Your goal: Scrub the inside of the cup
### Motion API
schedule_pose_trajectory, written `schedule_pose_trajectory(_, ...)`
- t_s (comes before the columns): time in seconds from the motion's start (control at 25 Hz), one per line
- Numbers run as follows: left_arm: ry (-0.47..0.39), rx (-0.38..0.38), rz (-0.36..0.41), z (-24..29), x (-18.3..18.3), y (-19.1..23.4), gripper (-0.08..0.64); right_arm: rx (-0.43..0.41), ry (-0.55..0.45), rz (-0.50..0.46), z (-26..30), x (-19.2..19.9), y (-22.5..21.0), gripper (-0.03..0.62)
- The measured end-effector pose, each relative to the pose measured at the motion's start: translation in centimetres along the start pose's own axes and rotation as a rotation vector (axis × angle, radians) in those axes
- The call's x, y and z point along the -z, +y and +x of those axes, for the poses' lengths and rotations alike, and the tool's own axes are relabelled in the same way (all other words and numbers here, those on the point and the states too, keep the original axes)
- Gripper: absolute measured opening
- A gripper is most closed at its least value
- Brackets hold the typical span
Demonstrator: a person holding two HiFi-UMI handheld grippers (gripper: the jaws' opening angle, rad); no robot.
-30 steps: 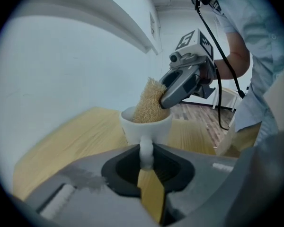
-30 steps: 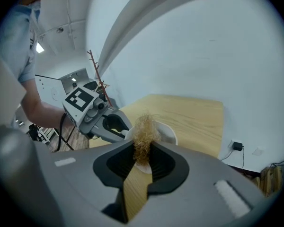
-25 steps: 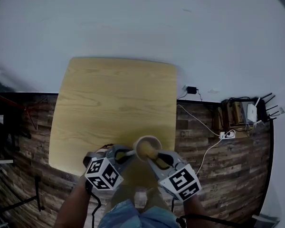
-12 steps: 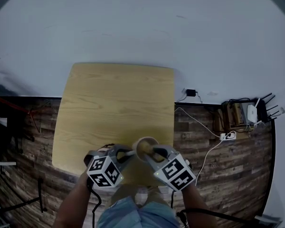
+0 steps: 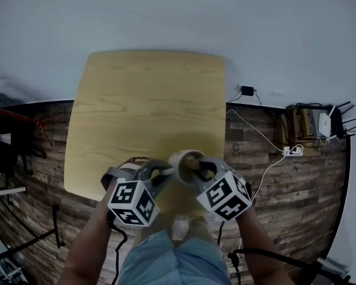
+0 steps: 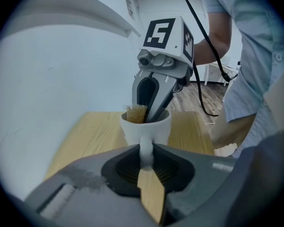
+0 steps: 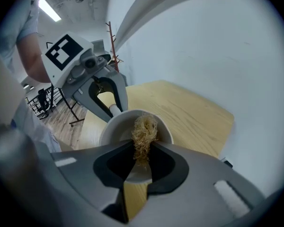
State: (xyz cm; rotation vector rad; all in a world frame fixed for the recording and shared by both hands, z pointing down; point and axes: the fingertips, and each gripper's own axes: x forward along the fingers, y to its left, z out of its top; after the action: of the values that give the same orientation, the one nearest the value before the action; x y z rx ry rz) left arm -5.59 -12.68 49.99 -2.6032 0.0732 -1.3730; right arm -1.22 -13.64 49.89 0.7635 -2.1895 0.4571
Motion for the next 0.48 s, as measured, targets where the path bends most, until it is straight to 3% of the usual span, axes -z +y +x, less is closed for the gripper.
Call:
schedule_pose_trajectory(0.28,0.024,-0.008,0.032,0.1,-0.8,0.5,0.071,-0.055,0.114,-0.016,0.2,1.3,0.0,0.071)
schedule_pose_trajectory(0.48,0.026,-0.015,0.029,0.0,-0.7,0.5,0.071,-0.130,0.154,0.034,0.4,1.3,0.6,0.071)
